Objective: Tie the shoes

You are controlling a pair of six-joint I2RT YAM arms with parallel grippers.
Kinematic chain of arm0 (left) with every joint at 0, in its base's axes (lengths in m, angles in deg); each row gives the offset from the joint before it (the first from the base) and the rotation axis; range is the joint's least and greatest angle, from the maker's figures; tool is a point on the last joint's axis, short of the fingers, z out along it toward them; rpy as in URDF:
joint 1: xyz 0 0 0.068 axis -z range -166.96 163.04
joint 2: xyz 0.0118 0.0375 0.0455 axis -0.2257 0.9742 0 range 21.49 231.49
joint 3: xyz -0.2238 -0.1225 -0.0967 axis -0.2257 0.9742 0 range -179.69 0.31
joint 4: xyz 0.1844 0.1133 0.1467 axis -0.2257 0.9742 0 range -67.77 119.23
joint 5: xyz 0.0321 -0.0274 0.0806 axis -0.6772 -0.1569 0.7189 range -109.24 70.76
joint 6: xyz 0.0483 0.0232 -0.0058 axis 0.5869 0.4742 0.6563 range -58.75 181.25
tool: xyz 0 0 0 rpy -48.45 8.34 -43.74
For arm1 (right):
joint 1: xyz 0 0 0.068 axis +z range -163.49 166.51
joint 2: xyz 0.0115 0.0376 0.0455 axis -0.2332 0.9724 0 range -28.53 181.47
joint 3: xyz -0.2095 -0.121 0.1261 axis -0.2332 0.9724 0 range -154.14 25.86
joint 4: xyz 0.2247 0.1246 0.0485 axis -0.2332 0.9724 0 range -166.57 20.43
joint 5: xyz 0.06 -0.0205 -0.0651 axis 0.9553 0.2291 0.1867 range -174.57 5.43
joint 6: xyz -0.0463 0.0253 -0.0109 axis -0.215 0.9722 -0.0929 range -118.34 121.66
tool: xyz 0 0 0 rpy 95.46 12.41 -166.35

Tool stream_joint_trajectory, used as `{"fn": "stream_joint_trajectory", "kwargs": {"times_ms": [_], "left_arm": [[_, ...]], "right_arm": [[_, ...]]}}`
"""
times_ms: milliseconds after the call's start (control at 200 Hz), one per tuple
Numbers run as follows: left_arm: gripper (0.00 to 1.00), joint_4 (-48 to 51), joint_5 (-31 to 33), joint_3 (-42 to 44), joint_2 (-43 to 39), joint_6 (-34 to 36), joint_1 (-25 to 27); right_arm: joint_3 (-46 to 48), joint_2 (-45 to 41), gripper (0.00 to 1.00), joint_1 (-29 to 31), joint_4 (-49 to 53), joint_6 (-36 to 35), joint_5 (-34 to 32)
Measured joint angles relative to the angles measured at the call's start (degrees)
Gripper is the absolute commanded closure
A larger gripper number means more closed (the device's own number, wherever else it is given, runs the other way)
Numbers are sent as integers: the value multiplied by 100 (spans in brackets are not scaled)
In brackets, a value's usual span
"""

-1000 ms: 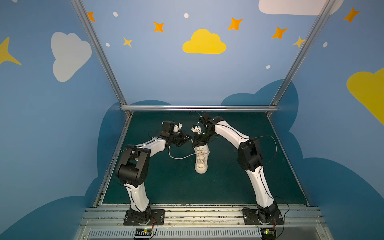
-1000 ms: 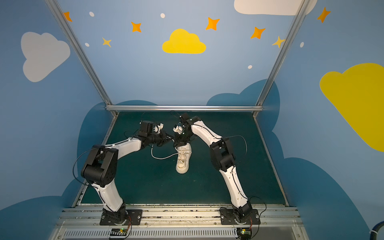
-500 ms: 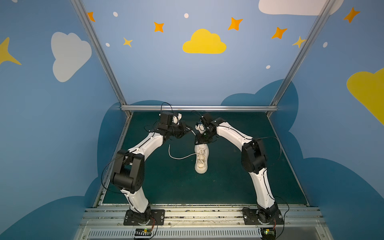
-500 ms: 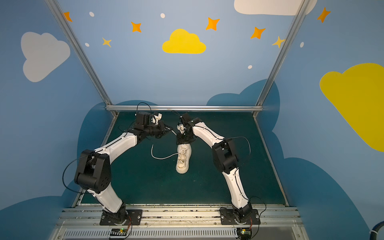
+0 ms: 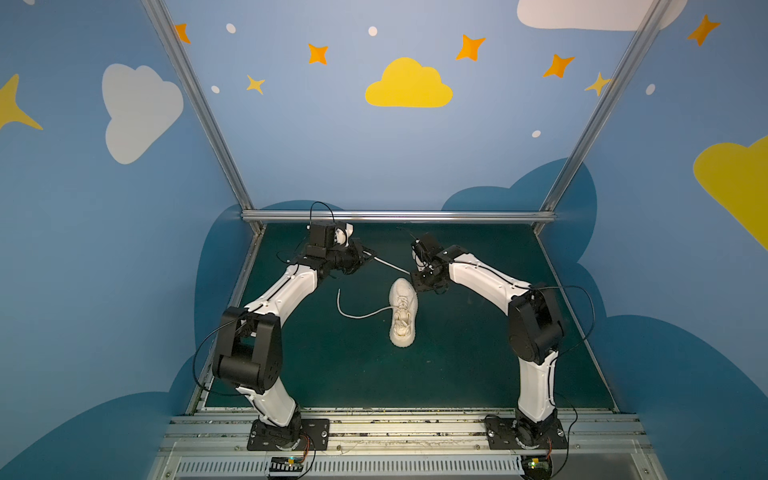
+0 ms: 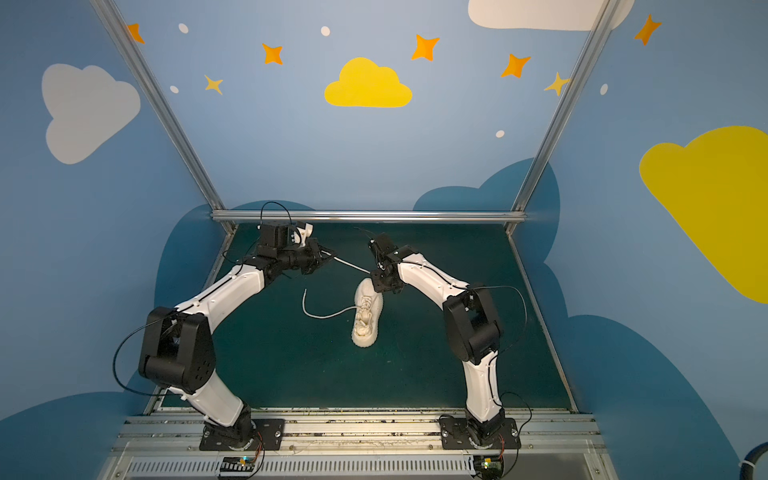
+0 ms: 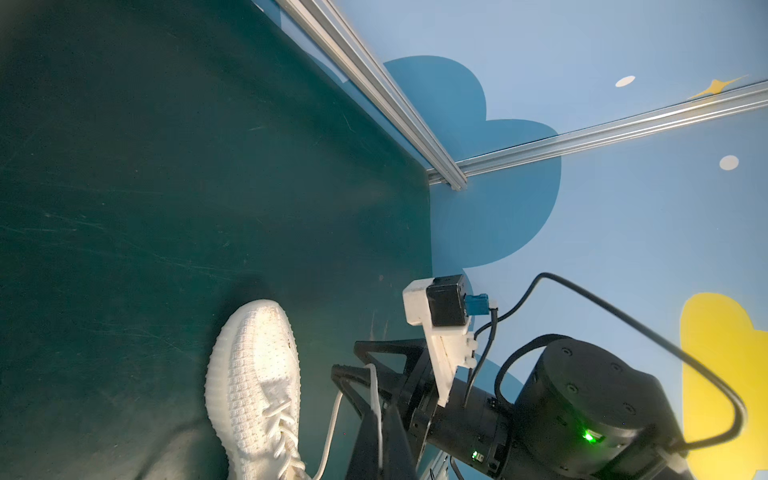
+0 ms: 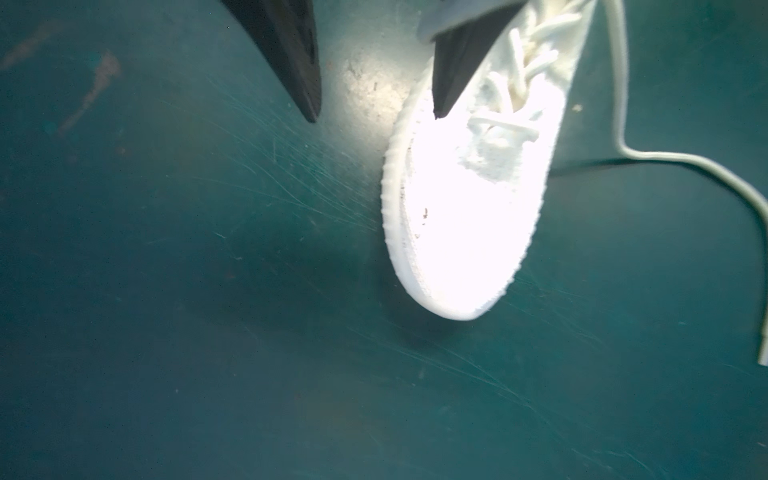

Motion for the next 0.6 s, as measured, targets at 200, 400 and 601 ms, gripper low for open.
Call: {"fn": "stream_joint_trajectory", "kwargs": {"times_ms": [200,400,601], "left_arm": [[97,55,-28,133,-48,11,-133],[97,57,-87,251,0,17,-328],[97,13,-149,251,308,55,-435]], "right_arm": [[118,-2,58,55,140,2,-55],[271,-24,60,101,378,0,173],[326,-24,60,138,581,-2,363]]}}
